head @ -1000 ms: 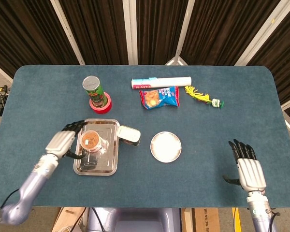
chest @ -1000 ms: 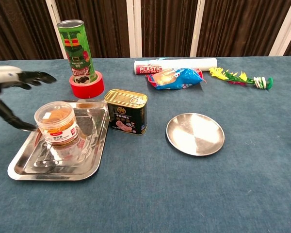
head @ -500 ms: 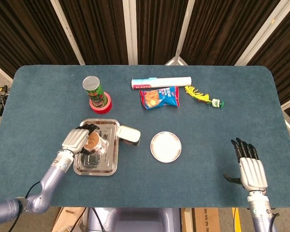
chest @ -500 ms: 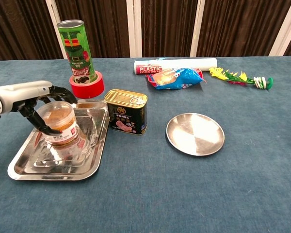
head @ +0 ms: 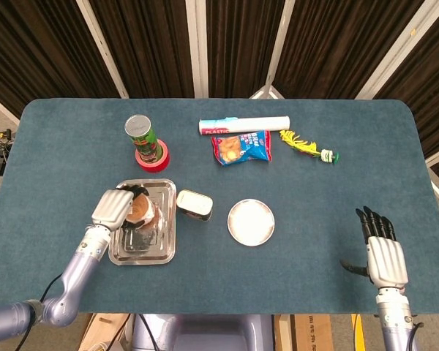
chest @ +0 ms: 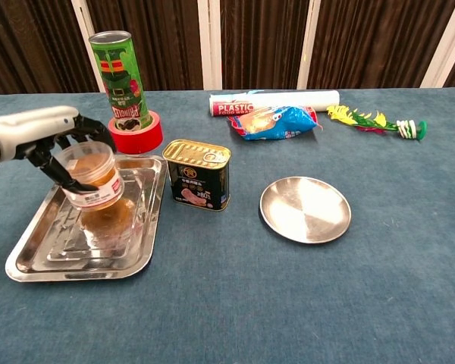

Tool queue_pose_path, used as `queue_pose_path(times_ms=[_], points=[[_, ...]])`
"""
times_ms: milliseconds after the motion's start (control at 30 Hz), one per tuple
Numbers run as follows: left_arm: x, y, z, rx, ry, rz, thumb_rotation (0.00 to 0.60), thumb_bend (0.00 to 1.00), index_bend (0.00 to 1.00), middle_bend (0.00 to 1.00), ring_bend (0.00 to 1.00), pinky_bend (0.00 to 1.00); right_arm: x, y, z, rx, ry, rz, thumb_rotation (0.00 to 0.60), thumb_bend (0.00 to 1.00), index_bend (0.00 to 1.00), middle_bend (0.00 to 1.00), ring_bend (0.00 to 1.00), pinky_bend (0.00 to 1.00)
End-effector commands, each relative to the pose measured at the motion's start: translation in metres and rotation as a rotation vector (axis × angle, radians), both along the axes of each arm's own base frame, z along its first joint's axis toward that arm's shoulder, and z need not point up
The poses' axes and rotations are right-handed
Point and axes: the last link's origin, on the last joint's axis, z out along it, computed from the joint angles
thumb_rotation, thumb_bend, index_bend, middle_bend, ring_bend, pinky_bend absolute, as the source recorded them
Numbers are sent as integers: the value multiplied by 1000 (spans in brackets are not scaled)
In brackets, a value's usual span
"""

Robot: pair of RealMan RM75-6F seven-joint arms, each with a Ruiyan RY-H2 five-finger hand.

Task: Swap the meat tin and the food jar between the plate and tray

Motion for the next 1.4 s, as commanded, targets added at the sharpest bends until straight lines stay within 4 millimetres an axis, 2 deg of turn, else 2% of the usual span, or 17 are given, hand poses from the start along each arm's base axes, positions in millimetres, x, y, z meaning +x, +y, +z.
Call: queue_pose_path(times_ms=[33,167,300,467,700,833,933,1133,1233,1400], points=[[30,-16,26,-35,-132,-71,600,524,397,354,329,369,0,0,0,-3,-3,-2,600,13,0,0,0,0],[57,-36,38,-103,-150,-159,600,512,392,336,313,362,-1,-1,0,-3,-7,-7,600,14,0,0,0,0],[78,-54,28,-186,-150,-215,600,507,392,327,313,362,-3,-1,2,-11,-8,-17,600,14,0,0,0,0],[95,-64,1,-243,-122,-264,600,490,391,314,312,362,-5,-2,5,-23,-19,-29,600,14,0,0,0,0],[107,-62,-47,-251,-81,-272,600,450,390,295,296,350,-7,-4,8,-29,-37,-28,600,14,0,0,0,0],[111,-60,-70,-251,-59,-274,600,422,378,260,240,312,-8,-4,10,-37,-48,-29,600,13,0,0,0,0],[111,-60,-78,-253,-33,-271,600,338,357,188,143,232,-9,-4,12,-40,-55,-30,600,14,0,0,0,0],[111,-60,-83,-253,16,-275,600,99,252,43,5,115,-10,-3,13,-31,-56,-35,600,13,0,0,0,0],[113,-63,-79,-282,2,-261,600,46,218,13,0,99,-10,-3,13,-31,-56,-38,600,14,0,0,0,0],[118,-67,-61,-282,-45,-265,600,40,212,9,0,107,-10,-2,13,-37,-56,-42,600,14,0,0,0,0]])
